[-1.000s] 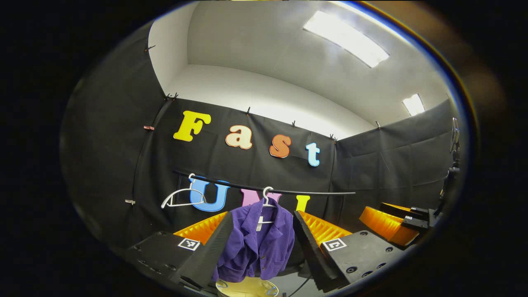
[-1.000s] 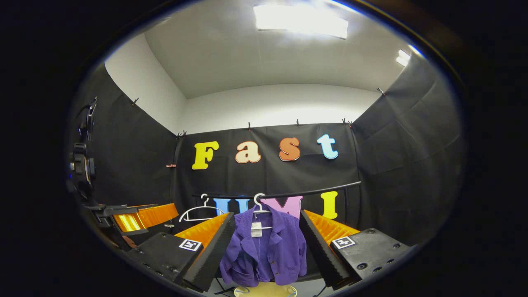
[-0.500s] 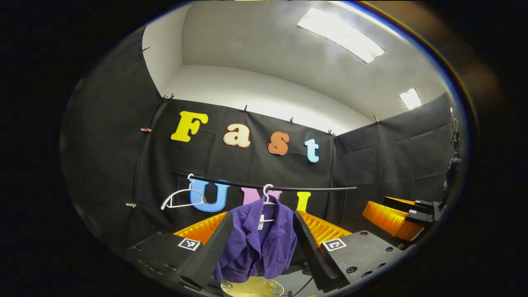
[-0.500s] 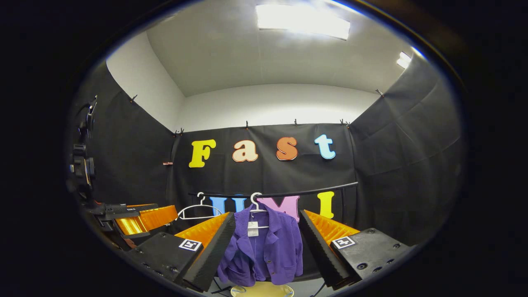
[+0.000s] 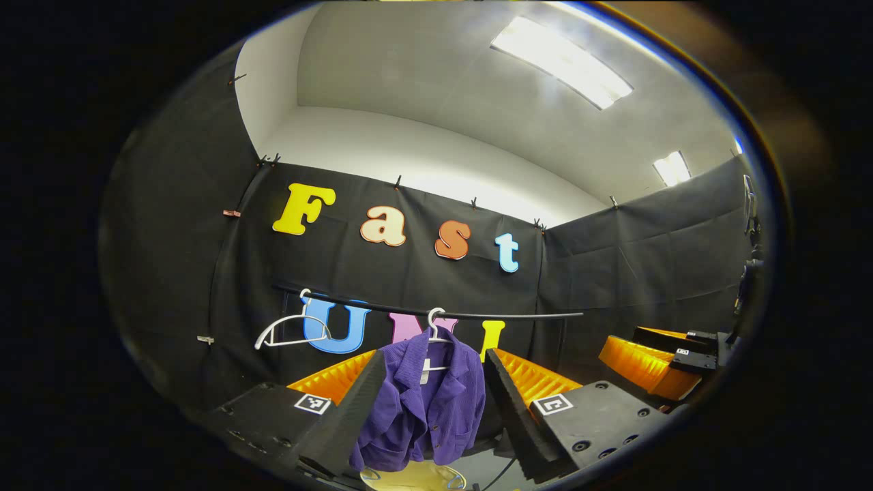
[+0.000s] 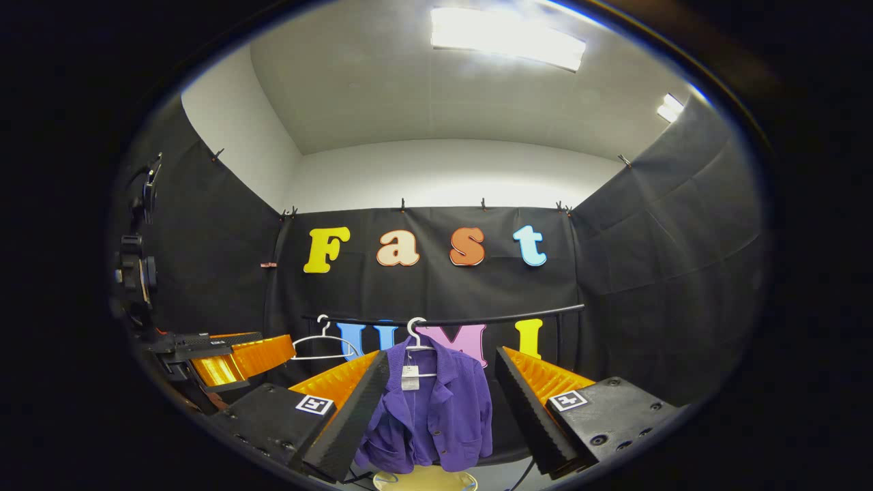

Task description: Grasp the clothes on the hanger with both hands and then place them into the laundry hamper below.

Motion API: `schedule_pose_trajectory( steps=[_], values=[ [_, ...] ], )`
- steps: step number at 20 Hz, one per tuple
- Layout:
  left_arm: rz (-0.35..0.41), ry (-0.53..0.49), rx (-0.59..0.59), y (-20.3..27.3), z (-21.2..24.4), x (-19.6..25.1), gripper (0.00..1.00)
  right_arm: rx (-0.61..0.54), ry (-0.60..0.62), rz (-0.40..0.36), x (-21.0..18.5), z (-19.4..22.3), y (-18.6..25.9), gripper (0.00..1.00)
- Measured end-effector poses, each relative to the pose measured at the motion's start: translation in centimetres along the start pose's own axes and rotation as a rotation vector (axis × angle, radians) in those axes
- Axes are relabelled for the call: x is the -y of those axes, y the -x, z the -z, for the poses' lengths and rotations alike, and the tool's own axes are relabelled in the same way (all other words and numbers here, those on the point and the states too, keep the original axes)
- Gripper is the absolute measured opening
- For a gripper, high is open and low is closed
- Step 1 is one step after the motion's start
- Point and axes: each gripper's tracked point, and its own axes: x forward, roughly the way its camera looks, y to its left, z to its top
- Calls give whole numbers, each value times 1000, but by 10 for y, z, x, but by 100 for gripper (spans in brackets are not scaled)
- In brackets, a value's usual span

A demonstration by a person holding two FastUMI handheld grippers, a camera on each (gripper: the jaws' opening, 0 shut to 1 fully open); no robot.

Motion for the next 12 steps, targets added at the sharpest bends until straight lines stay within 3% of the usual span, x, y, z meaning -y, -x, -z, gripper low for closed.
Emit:
schedule_pose_trajectory(
  steps=[3,6,7,12],
  values=[
    [15,7,-5,-3,-1,-2,91,3,-5,10,-4,0,1,100],
    [36,8,-15,-4,3,-5,91,6,-14,38,-3,2,1,94],
    [44,9,-19,-3,3,-7,91,4,-17,47,-3,3,1,98],
    [64,-4,-34,-9,13,-19,91,-19,-5,70,-9,19,-6,99]
  ],
)
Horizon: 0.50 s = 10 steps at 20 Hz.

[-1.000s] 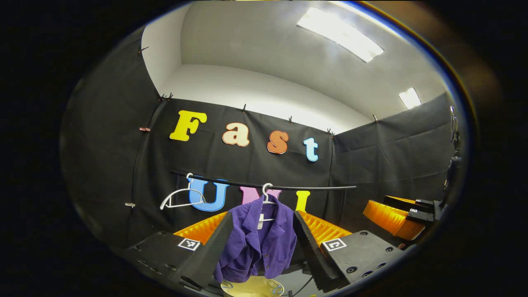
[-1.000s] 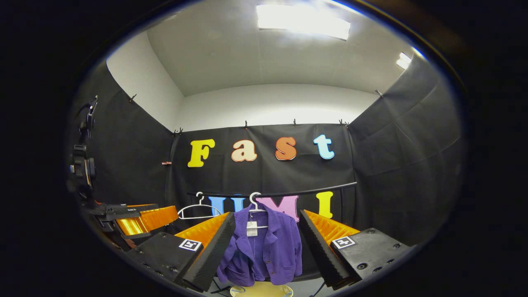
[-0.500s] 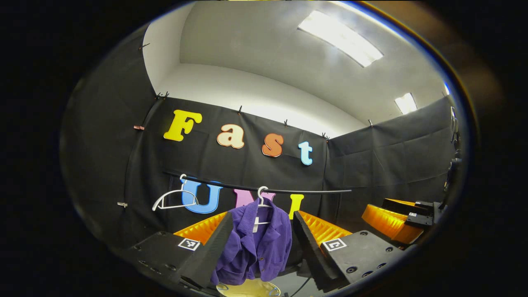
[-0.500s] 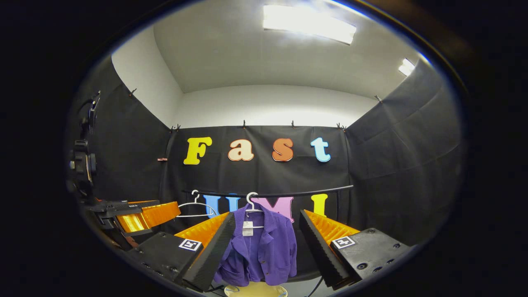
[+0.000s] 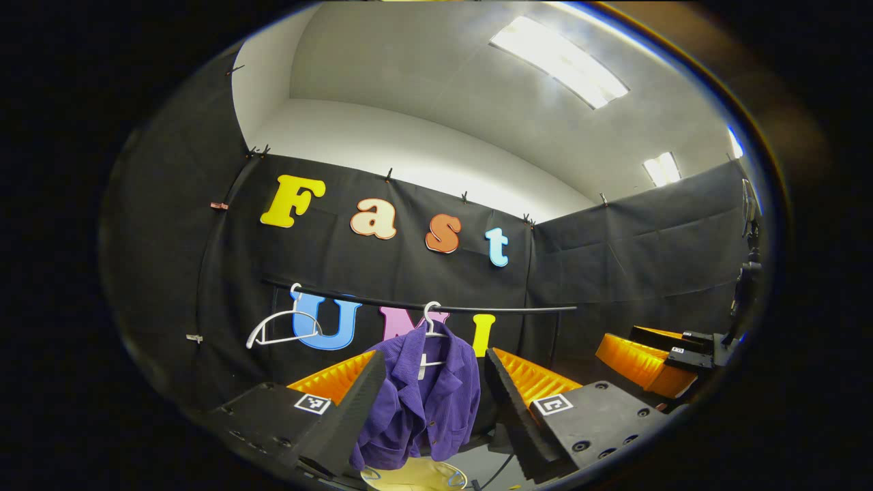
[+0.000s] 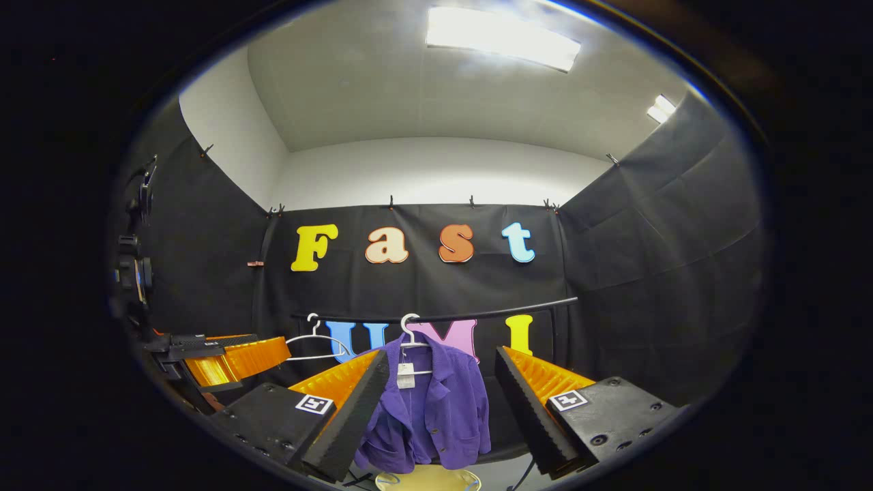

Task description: Grasp the clothes on the hanger with both hands and then place them into the laundry hamper below.

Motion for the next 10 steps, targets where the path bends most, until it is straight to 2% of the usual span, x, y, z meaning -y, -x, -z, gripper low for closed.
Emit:
schedule_pose_trajectory(
  steps=[4,5,6,10],
  values=[
    [21,1,-17,-18,12,0,92,-6,-3,-1,-1,10,-23,99],
    [22,3,-20,-24,16,0,87,-10,-1,-3,-1,16,-30,99],
    [20,4,-25,-32,20,-2,91,-14,-1,-6,1,22,-38,99],
    [-34,-16,-30,-72,38,-18,91,-19,-22,-54,6,47,-87,99]
  ],
)
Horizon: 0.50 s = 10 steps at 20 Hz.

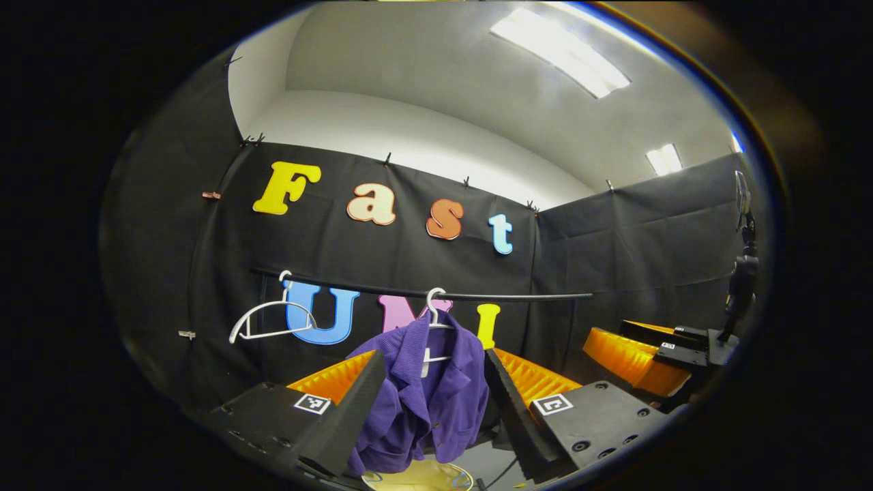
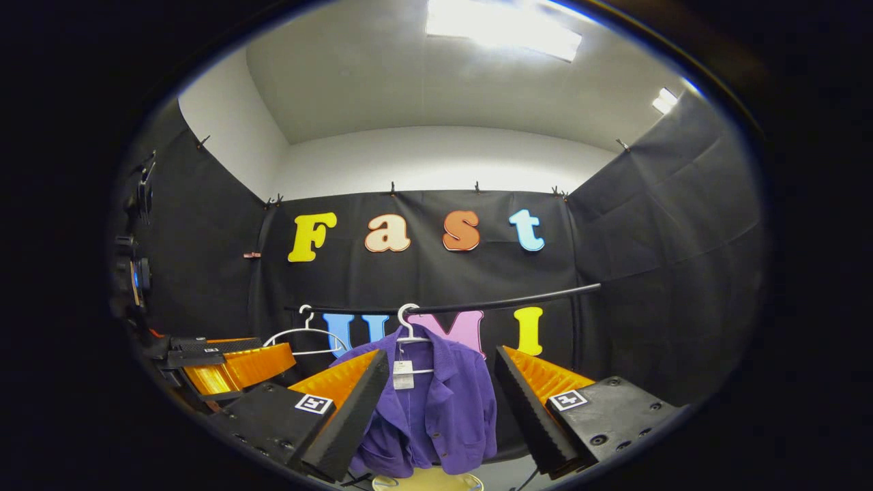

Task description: Grasp the clothes on the hanger with both hands and then place them into the laundry hamper below.

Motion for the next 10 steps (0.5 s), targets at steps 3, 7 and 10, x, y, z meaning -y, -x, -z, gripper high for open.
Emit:
schedule_pose_trajectory(
  steps=[3,7,10],
  values=[
    [-48,0,-15,-39,18,-6,91,-9,-24,-42,9,22,-47,99],
    [-120,11,-22,-87,43,-13,91,-80,-39,-100,20,73,-107,99],
    [-161,32,-34,-115,68,-17,90,-144,-56,-145,24,111,-137,99]
  ],
)
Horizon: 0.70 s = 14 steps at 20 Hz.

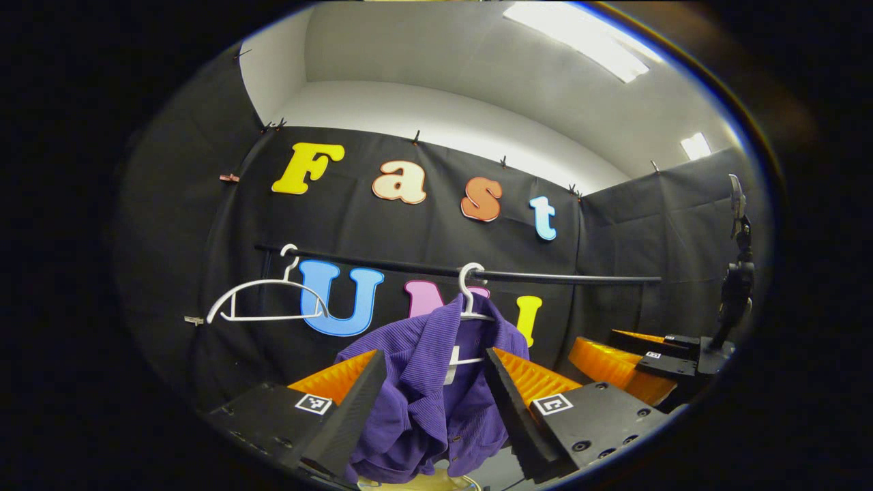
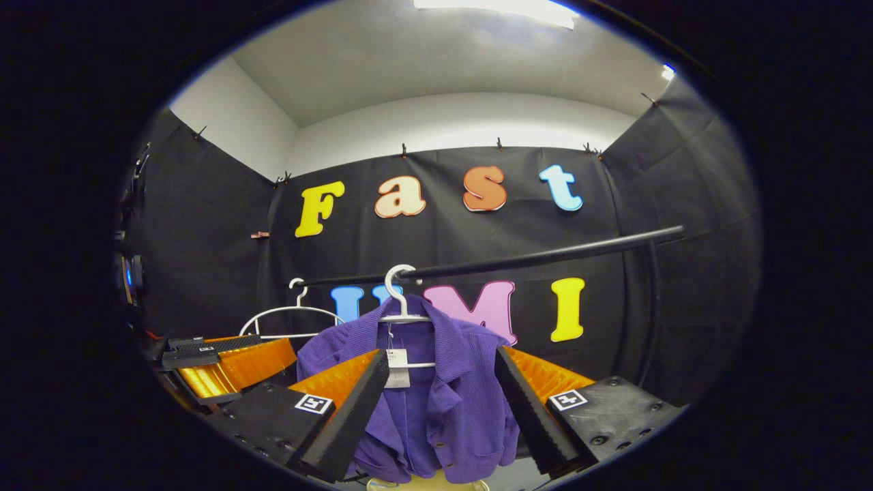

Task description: Grasp the clothes on the hanger with both hands and then place them into the laundry hamper below.

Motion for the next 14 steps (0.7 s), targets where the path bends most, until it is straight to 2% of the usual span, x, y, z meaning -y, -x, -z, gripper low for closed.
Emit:
schedule_pose_trajectory(
  steps=[3,6,14],
  values=[
    [-46,8,-1,-25,20,-6,90,-40,-8,-22,11,27,-31,99],
    [-67,12,-70,-47,55,-8,90,-80,-18,-31,21,52,-61,99],
    [-108,47,-156,-97,107,-14,89,-184,-39,-73,30,107,-109,97]
  ],
)
